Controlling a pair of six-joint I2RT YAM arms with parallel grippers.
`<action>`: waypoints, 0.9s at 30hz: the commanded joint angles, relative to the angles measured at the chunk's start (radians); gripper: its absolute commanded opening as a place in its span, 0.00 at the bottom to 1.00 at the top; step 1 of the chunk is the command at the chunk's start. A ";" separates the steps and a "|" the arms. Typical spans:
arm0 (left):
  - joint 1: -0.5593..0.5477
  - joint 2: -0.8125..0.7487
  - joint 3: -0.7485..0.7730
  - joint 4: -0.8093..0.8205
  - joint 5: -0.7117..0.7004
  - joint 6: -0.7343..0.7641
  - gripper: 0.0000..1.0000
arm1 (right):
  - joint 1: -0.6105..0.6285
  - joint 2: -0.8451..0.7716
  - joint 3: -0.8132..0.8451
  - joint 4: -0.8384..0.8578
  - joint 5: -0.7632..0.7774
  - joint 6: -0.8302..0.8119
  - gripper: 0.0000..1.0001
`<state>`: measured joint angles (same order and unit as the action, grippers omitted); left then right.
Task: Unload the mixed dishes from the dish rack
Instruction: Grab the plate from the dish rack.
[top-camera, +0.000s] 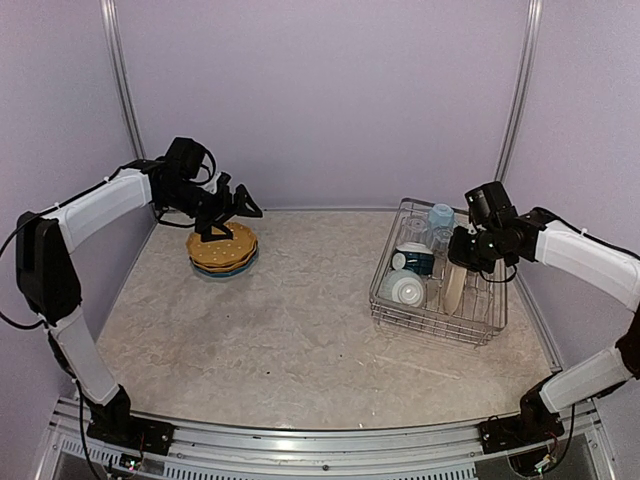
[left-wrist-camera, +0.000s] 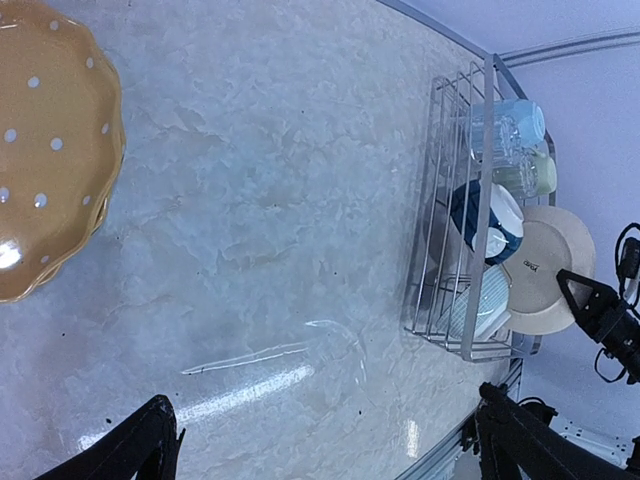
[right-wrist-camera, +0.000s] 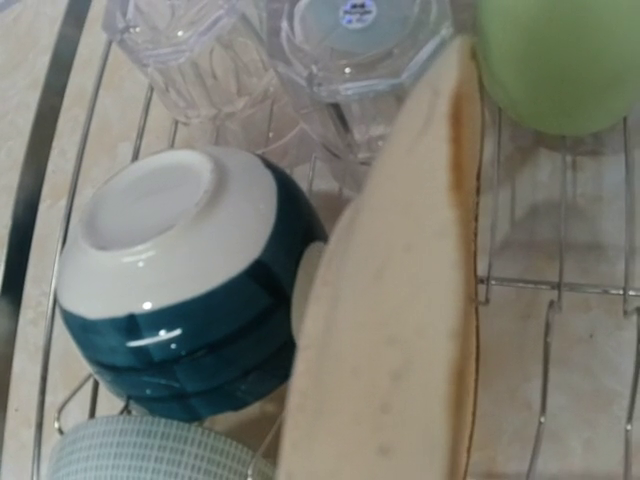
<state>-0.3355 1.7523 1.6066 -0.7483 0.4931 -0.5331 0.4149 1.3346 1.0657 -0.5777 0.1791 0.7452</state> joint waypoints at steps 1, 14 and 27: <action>-0.011 0.022 0.010 -0.011 -0.005 0.013 0.99 | -0.004 -0.062 0.018 -0.057 0.051 -0.007 0.04; -0.020 0.026 0.014 -0.020 -0.020 0.021 0.99 | -0.004 -0.190 0.121 -0.114 0.100 -0.098 0.00; -0.020 0.024 0.015 -0.019 0.020 0.012 0.99 | 0.000 -0.213 0.216 -0.056 -0.009 -0.300 0.00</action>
<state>-0.3489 1.7672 1.6066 -0.7506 0.4953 -0.5297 0.4156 1.1442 1.1988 -0.7120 0.1692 0.5400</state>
